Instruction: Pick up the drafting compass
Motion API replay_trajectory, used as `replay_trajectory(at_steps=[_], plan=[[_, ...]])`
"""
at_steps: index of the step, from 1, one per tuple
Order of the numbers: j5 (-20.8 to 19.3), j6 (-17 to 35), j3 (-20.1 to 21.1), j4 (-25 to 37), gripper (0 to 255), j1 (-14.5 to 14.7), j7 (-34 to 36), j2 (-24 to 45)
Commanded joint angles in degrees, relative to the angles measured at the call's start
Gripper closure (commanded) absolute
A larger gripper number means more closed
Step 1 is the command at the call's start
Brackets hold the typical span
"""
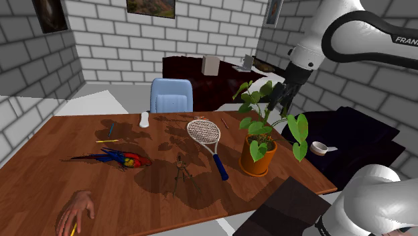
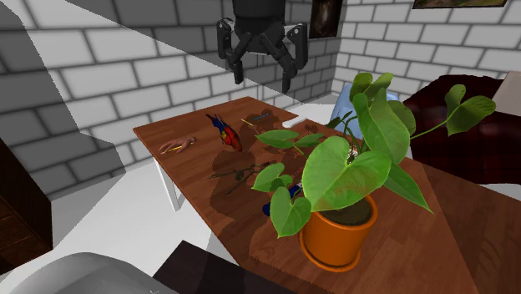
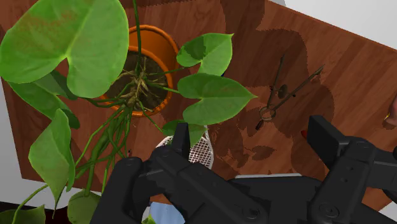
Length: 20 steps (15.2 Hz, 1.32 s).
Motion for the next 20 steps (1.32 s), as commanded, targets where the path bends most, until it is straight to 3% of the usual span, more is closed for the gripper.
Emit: replay_trajectory(at_steps=[1,12,20], plan=[[0.00,0.00,0.00,0.00,0,0.00,0.00,0.00],[-0.27,19.97,7.83,-6.97,0,1.41,4.09,13.47],[-4.63,33.47,13.85,-6.34,0,0.65,9.51,28.51]])
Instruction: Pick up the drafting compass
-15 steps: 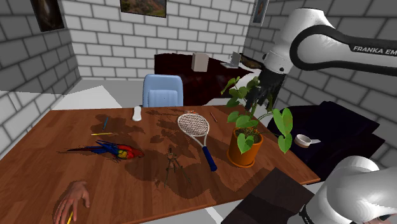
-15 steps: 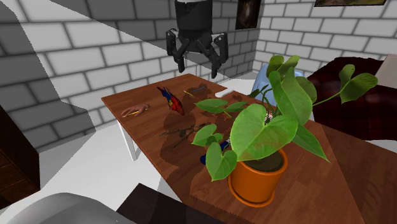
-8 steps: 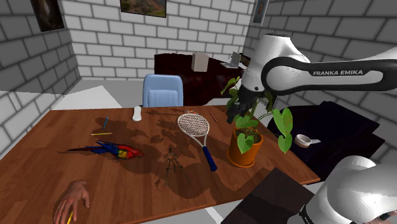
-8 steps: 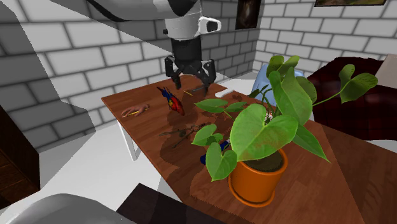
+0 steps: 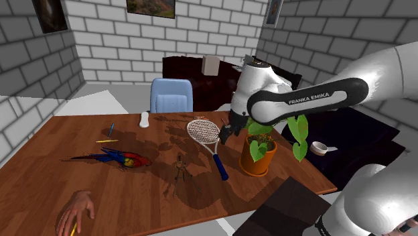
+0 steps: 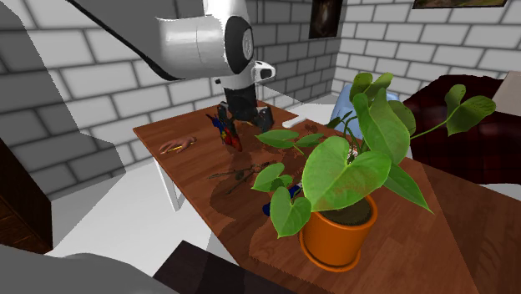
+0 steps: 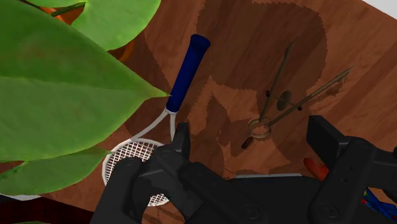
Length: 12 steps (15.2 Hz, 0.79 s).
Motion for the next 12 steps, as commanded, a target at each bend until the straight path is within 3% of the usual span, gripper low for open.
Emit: replay_trajectory(at_steps=[1,7,12], plan=[[-1.97,3.27,1.58,1.03,0,-0.43,1.98,4.64],[-11.40,10.63,4.88,5.32,0,-1.28,9.87,18.32],[-21.80,14.05,4.41,11.19,0,0.54,17.82,30.34]])
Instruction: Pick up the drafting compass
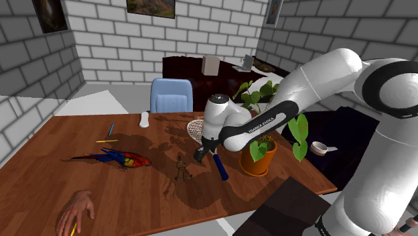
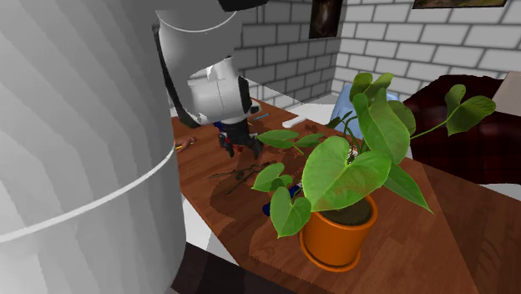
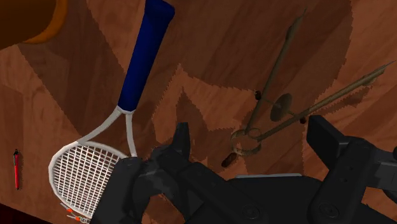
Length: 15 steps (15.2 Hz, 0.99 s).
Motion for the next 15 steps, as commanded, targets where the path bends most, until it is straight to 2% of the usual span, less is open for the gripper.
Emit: replay_trajectory(at_steps=[1,4,8,11,15], plan=[[-4.27,1.01,-0.65,2.80,0,1.33,3.31,4.94],[-9.34,1.87,-2.47,7.41,0,3.86,6.96,11.93],[-14.21,2.37,-5.15,14.40,0,7.54,10.24,20.99],[-16.62,2.33,-6.97,20.28,0,10.14,11.63,27.71],[-17.81,3.54,-8.04,21.77,0,11.09,12.66,30.53]])
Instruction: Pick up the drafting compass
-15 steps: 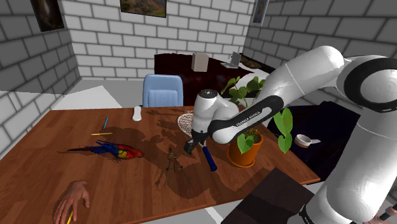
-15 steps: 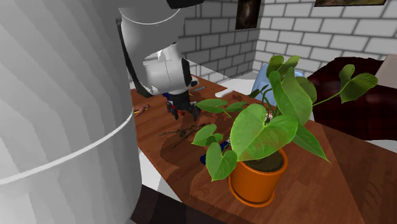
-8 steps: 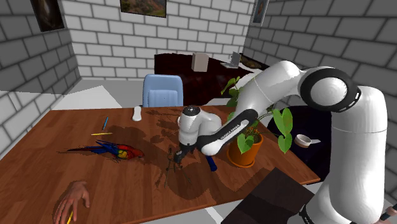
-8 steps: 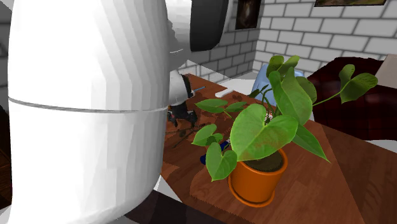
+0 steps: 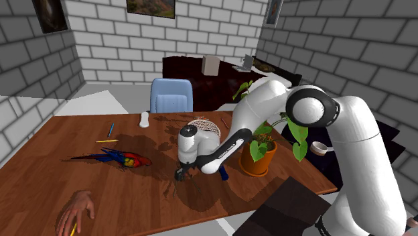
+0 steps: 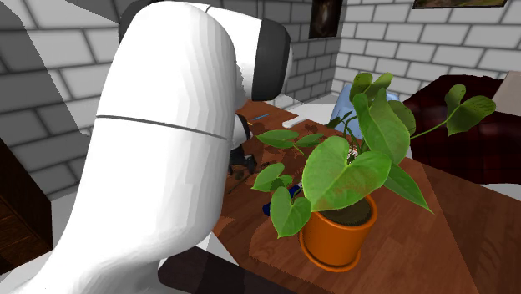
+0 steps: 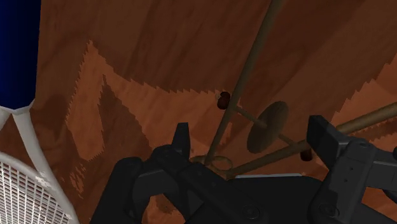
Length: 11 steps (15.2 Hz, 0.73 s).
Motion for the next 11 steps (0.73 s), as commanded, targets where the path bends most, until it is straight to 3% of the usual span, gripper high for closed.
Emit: replay_trajectory(at_steps=[1,6,7,11], plan=[[-0.70,0.78,-0.60,0.68,0,0.57,0.74,1.50],[-1.74,2.18,-1.59,1.65,0,1.29,1.76,3.87],[-1.77,2.24,-1.62,1.66,255,1.29,1.77,3.92],[-1.74,2.19,-1.59,1.70,255,1.29,1.75,3.91]])
